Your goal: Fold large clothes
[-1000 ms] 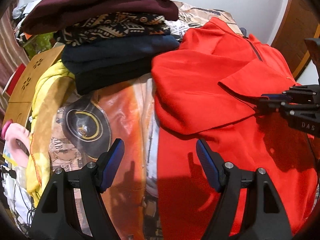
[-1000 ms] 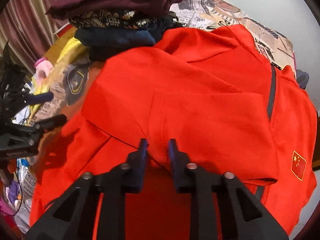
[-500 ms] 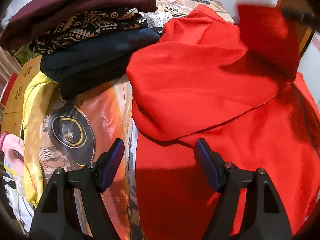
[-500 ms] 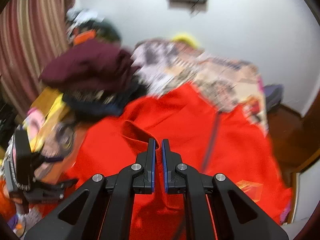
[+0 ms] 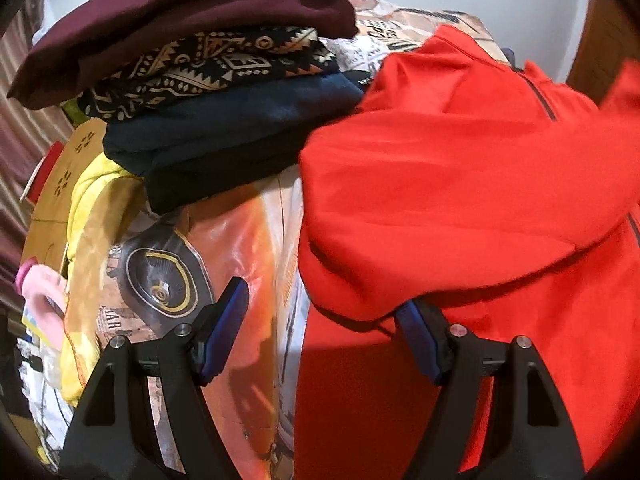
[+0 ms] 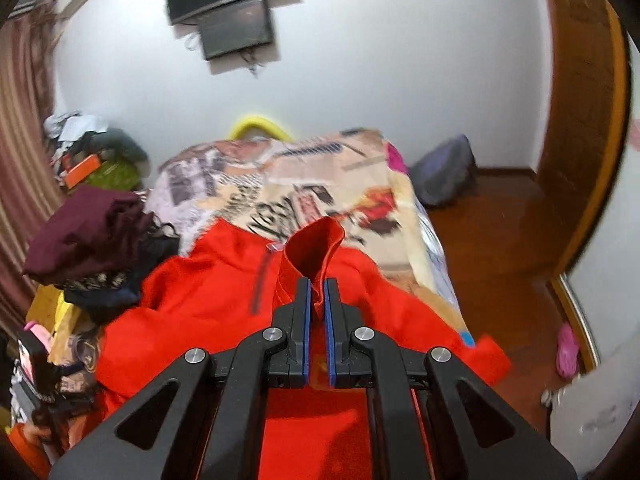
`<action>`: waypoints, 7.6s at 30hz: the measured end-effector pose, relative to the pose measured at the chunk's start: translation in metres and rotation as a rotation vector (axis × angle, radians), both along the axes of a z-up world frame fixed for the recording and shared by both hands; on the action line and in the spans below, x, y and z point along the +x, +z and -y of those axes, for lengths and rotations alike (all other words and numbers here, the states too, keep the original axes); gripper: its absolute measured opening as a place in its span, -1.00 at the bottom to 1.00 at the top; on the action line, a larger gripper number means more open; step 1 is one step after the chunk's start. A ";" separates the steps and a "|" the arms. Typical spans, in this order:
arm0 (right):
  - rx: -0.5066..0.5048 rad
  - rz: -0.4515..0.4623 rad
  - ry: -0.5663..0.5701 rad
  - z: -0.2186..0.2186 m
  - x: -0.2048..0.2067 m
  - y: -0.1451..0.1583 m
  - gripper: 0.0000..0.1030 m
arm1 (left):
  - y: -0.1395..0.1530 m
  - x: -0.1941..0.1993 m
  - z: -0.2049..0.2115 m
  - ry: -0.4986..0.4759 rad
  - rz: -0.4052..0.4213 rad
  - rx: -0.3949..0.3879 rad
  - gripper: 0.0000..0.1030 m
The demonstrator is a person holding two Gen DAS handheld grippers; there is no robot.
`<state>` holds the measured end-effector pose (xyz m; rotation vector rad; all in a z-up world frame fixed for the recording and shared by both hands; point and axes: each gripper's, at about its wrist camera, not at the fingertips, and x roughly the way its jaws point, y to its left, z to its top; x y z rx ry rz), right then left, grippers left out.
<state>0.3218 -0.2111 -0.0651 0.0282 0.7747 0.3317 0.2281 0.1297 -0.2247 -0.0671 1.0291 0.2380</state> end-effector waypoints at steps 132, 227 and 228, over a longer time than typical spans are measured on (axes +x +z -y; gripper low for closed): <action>0.445 -0.453 -0.477 0.155 -0.026 -0.133 -0.02 | 0.063 0.033 0.127 -0.287 0.144 -0.061 0.43; -0.097 -0.372 -0.068 0.046 -0.032 -0.105 0.16 | 0.021 0.066 0.150 -0.342 0.060 0.023 0.13; -0.084 -0.376 -0.074 0.048 -0.032 -0.105 0.19 | 0.023 0.066 0.148 -0.336 0.062 0.025 -0.08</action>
